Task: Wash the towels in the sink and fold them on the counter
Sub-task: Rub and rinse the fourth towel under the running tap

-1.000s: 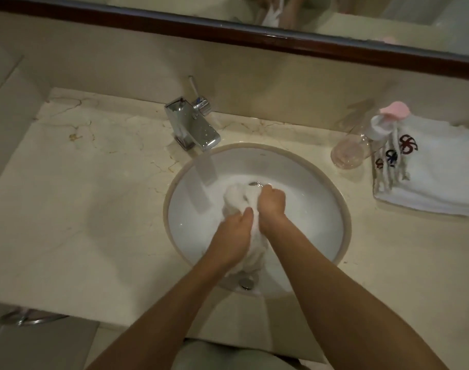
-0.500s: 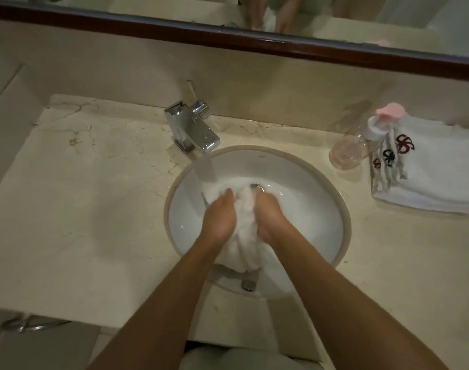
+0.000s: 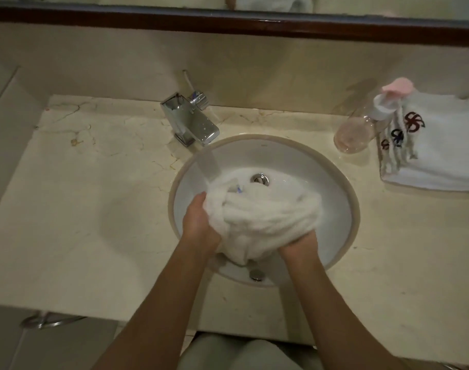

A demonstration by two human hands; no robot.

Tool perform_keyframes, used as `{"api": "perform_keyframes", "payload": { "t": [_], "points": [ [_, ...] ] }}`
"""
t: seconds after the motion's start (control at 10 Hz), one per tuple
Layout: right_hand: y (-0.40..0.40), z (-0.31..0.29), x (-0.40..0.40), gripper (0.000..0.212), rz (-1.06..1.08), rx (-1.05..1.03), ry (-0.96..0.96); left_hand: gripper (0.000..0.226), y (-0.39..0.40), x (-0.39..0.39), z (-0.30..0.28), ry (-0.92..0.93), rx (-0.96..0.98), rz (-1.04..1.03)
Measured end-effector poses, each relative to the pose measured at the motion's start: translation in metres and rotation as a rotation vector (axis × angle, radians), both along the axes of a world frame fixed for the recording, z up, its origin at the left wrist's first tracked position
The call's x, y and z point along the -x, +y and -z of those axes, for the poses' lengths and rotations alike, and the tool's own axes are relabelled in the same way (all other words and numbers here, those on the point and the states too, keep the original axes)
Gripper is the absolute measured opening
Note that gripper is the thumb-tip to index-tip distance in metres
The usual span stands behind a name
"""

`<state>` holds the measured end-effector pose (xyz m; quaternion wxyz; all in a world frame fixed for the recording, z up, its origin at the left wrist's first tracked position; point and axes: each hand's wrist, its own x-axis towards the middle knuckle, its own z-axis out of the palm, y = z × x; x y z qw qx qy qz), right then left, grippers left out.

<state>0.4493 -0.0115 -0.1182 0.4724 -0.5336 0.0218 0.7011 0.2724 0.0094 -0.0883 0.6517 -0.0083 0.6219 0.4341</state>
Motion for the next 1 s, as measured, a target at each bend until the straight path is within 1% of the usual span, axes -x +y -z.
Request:
{"api": "perform_keyframes", "payload": {
  "t": [0.1, 0.2, 0.3, 0.4, 0.5, 0.6, 0.7, 0.8, 0.9, 1.0],
  "points": [
    [-0.019, -0.016, 0.009, 0.034, 0.094, 0.188, -0.058, 0.037, -0.023, -0.010, -0.014, -0.518, 0.122, -0.071],
    [-0.012, -0.016, 0.013, 0.036, 0.011, 0.190, -0.145, 0.057, -0.034, -0.019, -0.019, -0.463, 0.046, 0.170],
    [-0.005, -0.019, 0.030, 0.026, -0.015, 0.109, -0.228, 0.061, -0.014, -0.019, -0.006, -0.385, 0.000, 0.072],
    [0.000, -0.035, 0.032, 0.029, 0.102, 0.083, -0.092, 0.060, 0.014, -0.019, -0.002, -0.117, -0.036, -0.043],
    [0.003, -0.060, 0.040, 0.045, 0.039, -0.025, -0.021, 0.062, 0.011, -0.027, -0.008, 0.208, -0.086, 0.131],
    [0.013, -0.050, 0.052, 0.038, -0.194, -0.197, -0.503, 0.046, -0.011, -0.055, -0.027, 0.633, -0.239, 0.503],
    [0.037, -0.046, 0.051, 0.032, -0.275, -0.202, -0.535, 0.053, -0.022, -0.067, -0.027, 0.834, -0.291, 0.696],
    [0.034, -0.050, 0.060, 0.032, -0.373, -0.297, -0.646, 0.046, 0.001, -0.034, 0.000, 0.888, -0.245, 0.690],
    [0.041, -0.053, 0.063, 0.034, -0.464, -0.382, -0.898, 0.035, 0.009, -0.026, 0.005, 0.991, -0.382, 0.830],
    [0.081, -0.050, 0.046, 0.030, -0.363, -0.181, -0.773, 0.031, -0.004, -0.041, -0.008, 0.853, -0.429, 0.909]
  ]
}}
